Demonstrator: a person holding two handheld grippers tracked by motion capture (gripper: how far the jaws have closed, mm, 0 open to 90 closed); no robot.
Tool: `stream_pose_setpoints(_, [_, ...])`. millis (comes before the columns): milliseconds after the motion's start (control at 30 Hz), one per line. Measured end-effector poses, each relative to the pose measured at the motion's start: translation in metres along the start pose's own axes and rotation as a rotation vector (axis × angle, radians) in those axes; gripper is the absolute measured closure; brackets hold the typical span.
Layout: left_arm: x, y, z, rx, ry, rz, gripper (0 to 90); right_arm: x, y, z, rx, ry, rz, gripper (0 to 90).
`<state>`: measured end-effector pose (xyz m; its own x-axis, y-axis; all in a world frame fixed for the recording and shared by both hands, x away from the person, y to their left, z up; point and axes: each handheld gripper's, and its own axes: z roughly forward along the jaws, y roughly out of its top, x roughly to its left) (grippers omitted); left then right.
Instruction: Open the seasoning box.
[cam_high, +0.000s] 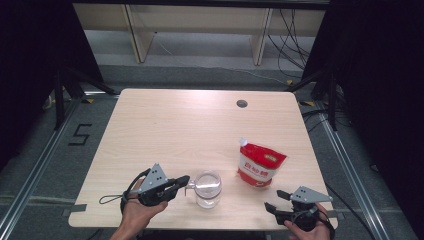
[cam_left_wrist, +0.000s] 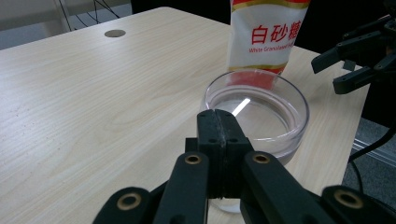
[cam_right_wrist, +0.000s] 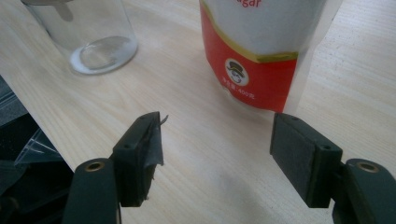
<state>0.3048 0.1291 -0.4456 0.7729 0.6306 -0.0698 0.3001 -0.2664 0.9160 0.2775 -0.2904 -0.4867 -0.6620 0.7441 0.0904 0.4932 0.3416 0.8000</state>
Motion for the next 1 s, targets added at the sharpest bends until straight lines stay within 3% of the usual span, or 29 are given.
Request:
stream_pose_setpoints(67, [0.001, 0.0, 0.001, -0.004, -0.001, 0.001, 89.3, 0.0, 0.0, 0.0, -0.001, -0.003, -0.007, 37.6])
stream_pose_setpoints(100, [0.001, -0.001, 0.001, 0.005, 0.0, 0.007, 89.3, 0.003, 0.0, -0.001, 0.011, 0.005, 0.027, 37.7])
stream_pose_setpoints(300, [0.002, -0.001, 0.002, -0.013, 0.002, -0.002, 89.3, 0.002, 0.002, 0.0, -0.005, 0.012, -0.015, 40.3])
stream_pose_setpoints(400, [0.001, -0.001, 0.004, -0.011, -0.006, 0.0, 89.3, 0.003, 0.002, -0.001, -0.009, 0.005, -0.017, 40.5])
stream_pose_setpoints(433, [0.001, -0.001, 0.005, -0.003, -0.01, 0.019, 89.3, 0.003, 0.002, -0.001, -0.009, 0.005, -0.017, 40.5])
stream_pose_setpoints(467, [0.0, -0.002, 0.006, -0.007, -0.01, -0.004, 89.3, 0.004, 0.003, -0.001, -0.014, 0.007, -0.015, 41.0])
stream_pose_setpoints(567, [0.0, -0.001, 0.006, 0.004, -0.004, -0.003, 89.3, 0.005, 0.003, -0.001, -0.011, 0.016, -0.013, 41.8])
stream_pose_setpoints(667, [0.0, -0.002, 0.006, 0.002, -0.004, 0.0, 89.3, 0.008, 0.005, -0.001, -0.041, 0.037, -0.004, 43.6])
stream_pose_setpoints(700, [0.0, -0.002, 0.006, -0.001, -0.004, 0.0, 89.3, 0.011, 0.007, -0.001, -0.066, 0.074, 0.018, 44.5])
stream_pose_setpoints(900, [0.0, -0.003, 0.006, -0.005, 0.002, 0.025, 89.3, 0.021, 0.014, -0.002, -0.095, 0.104, 0.018, 51.0])
stream_pose_setpoints(933, [0.0, -0.003, 0.005, -0.002, 0.003, 0.033, 89.4, 0.026, 0.016, -0.001, -0.104, 0.14, 0.022, 58.8])
stream_pose_setpoints(1000, [0.0, -0.003, 0.005, -0.003, 0.004, 0.037, 89.4, 0.029, 0.018, 0.001, -0.11, 0.146, 0.0, 63.0])
